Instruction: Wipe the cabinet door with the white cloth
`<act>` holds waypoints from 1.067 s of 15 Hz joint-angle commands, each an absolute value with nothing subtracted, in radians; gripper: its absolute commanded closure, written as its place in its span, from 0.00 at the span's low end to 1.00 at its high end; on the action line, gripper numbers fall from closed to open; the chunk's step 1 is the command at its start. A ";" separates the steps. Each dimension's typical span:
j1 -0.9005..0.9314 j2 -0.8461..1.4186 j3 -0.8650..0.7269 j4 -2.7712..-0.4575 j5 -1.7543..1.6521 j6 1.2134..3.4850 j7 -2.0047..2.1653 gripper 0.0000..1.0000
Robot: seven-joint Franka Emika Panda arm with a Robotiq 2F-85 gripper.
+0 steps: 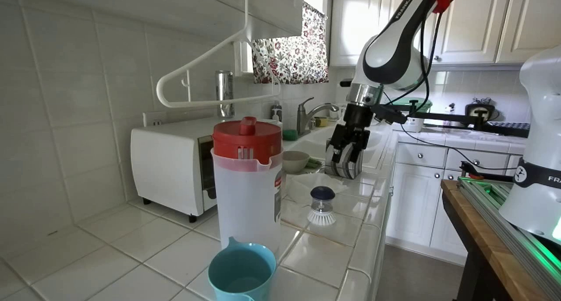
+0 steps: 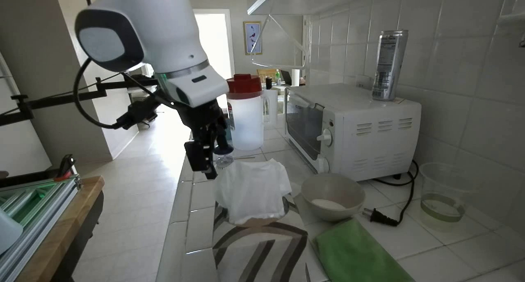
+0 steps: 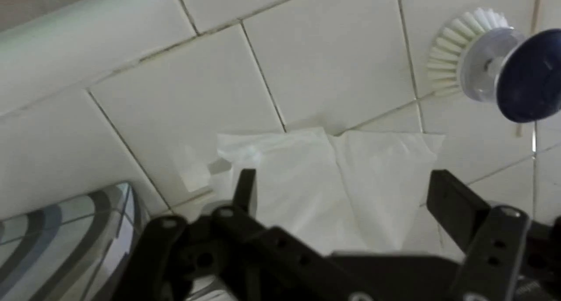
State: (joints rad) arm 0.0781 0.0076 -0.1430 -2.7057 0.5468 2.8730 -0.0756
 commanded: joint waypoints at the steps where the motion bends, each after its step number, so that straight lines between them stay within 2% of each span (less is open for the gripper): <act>1: 0.076 0.086 -0.149 -2.666 0.464 2.908 -0.105 0.00; 6: 0.065 0.153 -0.134 -2.626 0.451 3.032 -0.154 0.00; 11: 0.018 0.176 0.002 -2.574 0.604 3.106 -0.212 0.00; 16: 0.043 0.169 -0.019 -2.591 0.545 3.089 -0.107 0.00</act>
